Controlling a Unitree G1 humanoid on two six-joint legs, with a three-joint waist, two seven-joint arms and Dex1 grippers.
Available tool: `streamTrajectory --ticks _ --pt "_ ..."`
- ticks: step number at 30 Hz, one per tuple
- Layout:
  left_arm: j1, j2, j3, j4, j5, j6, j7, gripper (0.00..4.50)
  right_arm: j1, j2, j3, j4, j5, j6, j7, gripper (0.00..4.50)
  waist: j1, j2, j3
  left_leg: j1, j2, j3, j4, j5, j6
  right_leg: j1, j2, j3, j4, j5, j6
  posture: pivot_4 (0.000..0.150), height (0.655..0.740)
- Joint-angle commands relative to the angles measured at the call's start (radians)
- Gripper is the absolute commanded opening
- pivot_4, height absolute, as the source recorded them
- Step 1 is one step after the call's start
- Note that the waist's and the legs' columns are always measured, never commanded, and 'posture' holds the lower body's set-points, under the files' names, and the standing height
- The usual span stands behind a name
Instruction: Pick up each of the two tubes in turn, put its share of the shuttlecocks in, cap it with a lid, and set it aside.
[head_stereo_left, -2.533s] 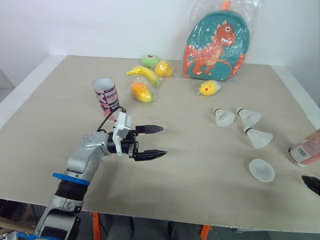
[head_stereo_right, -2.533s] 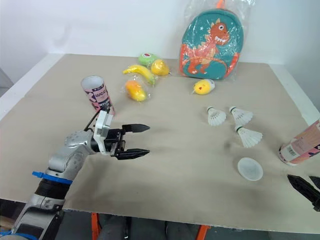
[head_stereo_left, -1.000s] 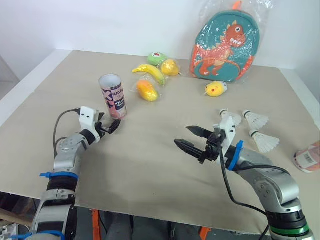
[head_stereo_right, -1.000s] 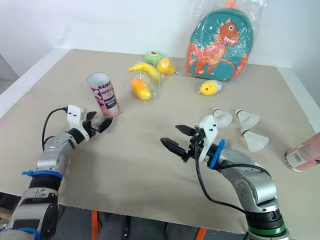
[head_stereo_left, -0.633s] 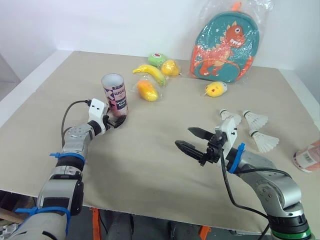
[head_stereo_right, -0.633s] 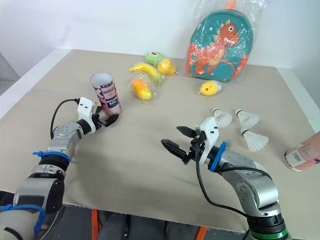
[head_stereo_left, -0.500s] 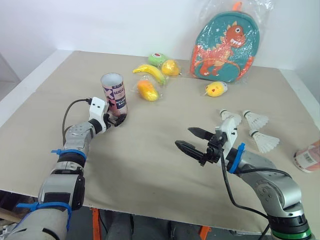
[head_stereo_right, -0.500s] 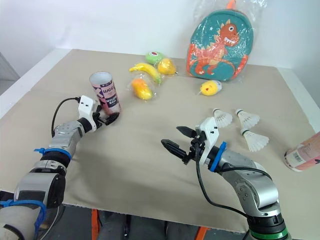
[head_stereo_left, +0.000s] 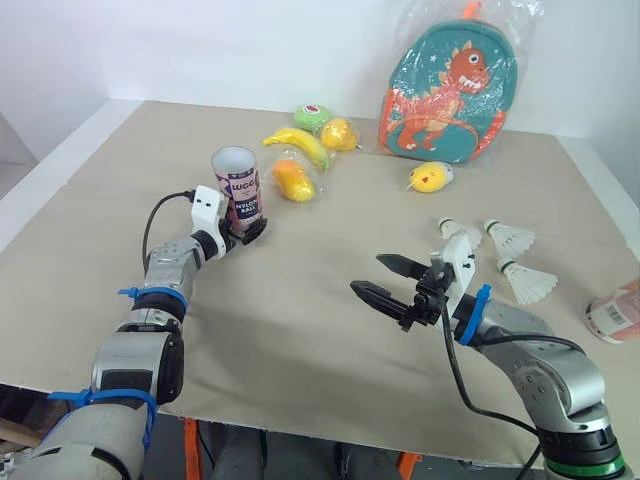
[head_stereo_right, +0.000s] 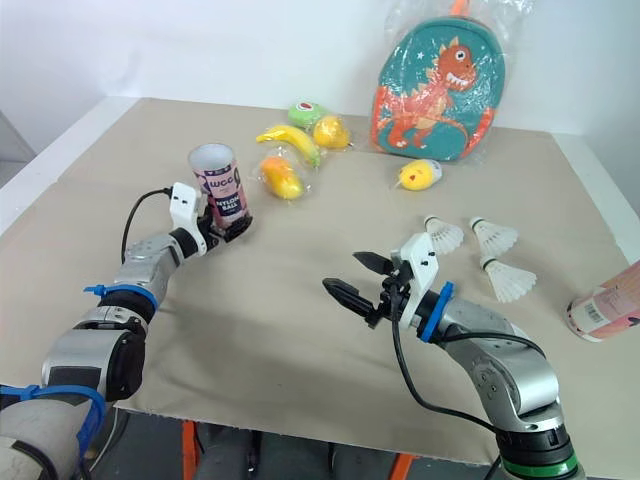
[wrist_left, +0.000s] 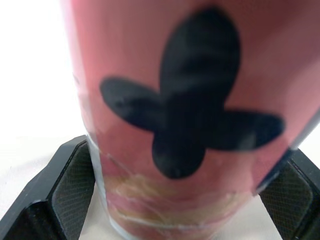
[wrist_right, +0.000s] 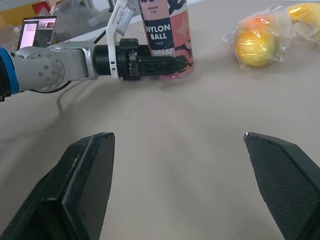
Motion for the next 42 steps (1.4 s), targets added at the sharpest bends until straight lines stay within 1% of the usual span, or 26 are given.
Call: streamTrajectory --ticks 1,2,3,4,10,13,16,19,22,24,25,26,29,32,36,38,42 --pt "-0.026 -0.006 0.0 -0.005 0.01 -0.037 -0.008 3.96 -0.019 -0.012 -0.034 -0.048 0.016 0.0 -0.001 4.5 0.0 0.0 0.0 0.0 0.0 0.0 0.0 0.0 0.0 0.0 0.0 0.0 0.0 0.0 0.0 0.15 0.74" --pt "-0.027 -0.009 0.0 -0.006 0.013 -0.038 -0.005 3.64 -0.019 -0.013 -0.034 -0.049 0.017 0.002 0.0 4.5 0.0 0.0 0.0 0.0 0.0 0.0 0.0 0.0 0.0 0.0 0.0 0.0 0.0 0.0 0.0 0.15 0.74" --pt "-0.027 -0.01 -0.001 -0.006 0.016 -0.04 -0.003 3.22 -0.02 -0.014 -0.034 -0.05 0.017 0.004 0.0 4.5 0.0 0.0 0.0 0.0 0.0 0.0 0.0 0.0 0.0 0.0 0.0 0.0 0.0 0.0 0.0 0.15 0.74" --pt "-0.028 -0.011 -0.004 -0.008 0.02 -0.041 -0.005 2.98 -0.02 -0.015 -0.035 -0.05 0.018 0.005 0.001 4.5 0.0 0.0 0.0 0.0 0.0 0.0 0.0 0.0 0.0 0.0 0.0 0.0 0.0 0.0 0.0 0.15 0.74" --pt "-0.017 -0.004 0.006 -0.03 0.014 -0.05 -0.033 2.98 -0.021 -0.02 -0.039 -0.056 0.019 0.015 0.0 4.5 0.0 0.0 0.0 0.0 0.0 0.0 0.0 0.0 0.0 0.0 0.0 0.0 0.0 0.0 0.0 0.15 0.74" --pt "0.002 0.014 0.005 -0.071 -0.001 -0.047 -0.105 2.98 0.002 -0.025 -0.066 -0.066 0.018 0.021 -0.022 4.5 0.0 0.0 0.0 0.0 0.0 0.0 0.0 0.0 0.0 0.0 0.0 0.0 0.0 0.0 0.0 0.15 0.74" --pt "0.046 0.033 -0.004 -0.174 -0.041 0.001 -0.267 2.98 0.032 -0.021 -0.118 -0.094 0.023 0.04 -0.075 4.5 0.0 0.0 0.0 0.0 0.0 0.0 -0.001 0.0 0.0 0.0 0.0 0.0 0.0 0.0 0.0 0.15 0.74" --pt "0.151 0.091 -0.046 -0.392 -0.093 0.034 -0.499 2.98 0.101 -0.041 -0.161 -0.189 0.029 0.073 -0.112 4.5 -0.002 0.0 0.0 0.0 0.0 0.0 -0.002 0.0 -0.001 -0.001 0.0 0.0 0.0 0.0 -0.001 0.15 0.74" --pt "0.227 0.153 -0.081 -0.544 -0.122 0.076 -0.63 2.98 0.149 -0.044 -0.185 -0.262 0.065 0.102 -0.138 4.5 -0.006 0.0 0.0 0.0 0.001 0.0 -0.004 0.001 -0.002 -0.002 0.0 0.0 0.001 0.0 -0.002 0.15 0.74" --pt "0.263 0.26 -0.154 -0.632 -0.098 0.088 -0.801 2.98 0.169 -0.012 -0.187 -0.281 0.024 0.123 -0.236 4.5 -0.008 0.0 0.0 0.001 0.001 -0.001 -0.004 0.002 -0.003 -0.001 0.001 -0.001 0.002 0.0 -0.003 0.15 0.74" --pt "0.27 0.293 -0.177 -0.656 -0.09 0.092 -0.849 2.98 0.17 0.0 -0.185 -0.283 0.008 0.131 -0.273 4.5 -0.01 0.0 0.0 0.001 0.002 -0.002 -0.004 0.002 -0.003 -0.001 0.002 -0.001 0.002 0.001 -0.004 0.15 0.74" --pt "0.265 0.314 -0.199 -0.667 -0.082 0.096 -0.879 2.98 0.161 0.015 -0.179 -0.272 -0.014 0.139 -0.314 4.5 -0.013 0.001 0.0 0.001 0.003 -0.002 -0.004 0.003 -0.004 -0.001 0.002 -0.002 0.002 0.001 -0.005 0.15 0.74" --pt "0.241 0.355 -0.267 -0.684 -0.073 0.097 -0.909 2.98 0.123 0.037 -0.144 -0.216 -0.098 0.145 -0.395 4.5 -0.013 0.001 0.0 0.001 0.003 -0.002 -0.004 0.006 -0.001 -0.001 0.002 -0.002 0.002 0.003 -0.004 0.15 0.74" --pt "0.218 0.41 -0.392 -0.687 -0.064 0.019 -0.912 2.98 0.049 0.053 -0.098 -0.058 -0.222 0.121 -0.468 4.5 -0.014 0.001 0.0 0.001 0.003 0.0 -0.004 0.009 0.002 -0.001 0.001 -0.002 0.001 0.002 -0.005 0.15 0.74" --pt "0.187 0.431 -0.49 -0.656 -0.088 -0.022 -0.912 2.98 -0.04 0.069 -0.074 0.085 -0.299 0.081 -0.477 4.5 -0.015 0.001 0.0 0.001 0.003 0.003 -0.004 0.012 0.005 -0.003 0.0 0.0 0.001 0.005 -0.003 0.15 0.74" --pt "0.173 0.437 -0.531 -0.662 -0.112 -0.011 -0.912 2.98 -0.08 0.07 -0.072 0.157 -0.325 0.058 -0.47 4.5 -0.015 0.002 0.0 0.001 0.003 0.003 -0.005 0.012 0.005 -0.004 0.0 0.0 0.001 0.007 0.0 0.15 0.74" --pt "0.156 0.459 -0.609 -0.69 -0.139 0.017 -0.912 2.98 -0.141 0.064 -0.064 0.286 -0.369 -0.001 -0.435 4.5 -0.013 0.002 0.0 0.0 0.002 0.002 -0.006 0.012 0.005 -0.004 0.0 0.0 0.001 0.007 -0.001 0.15 0.74"
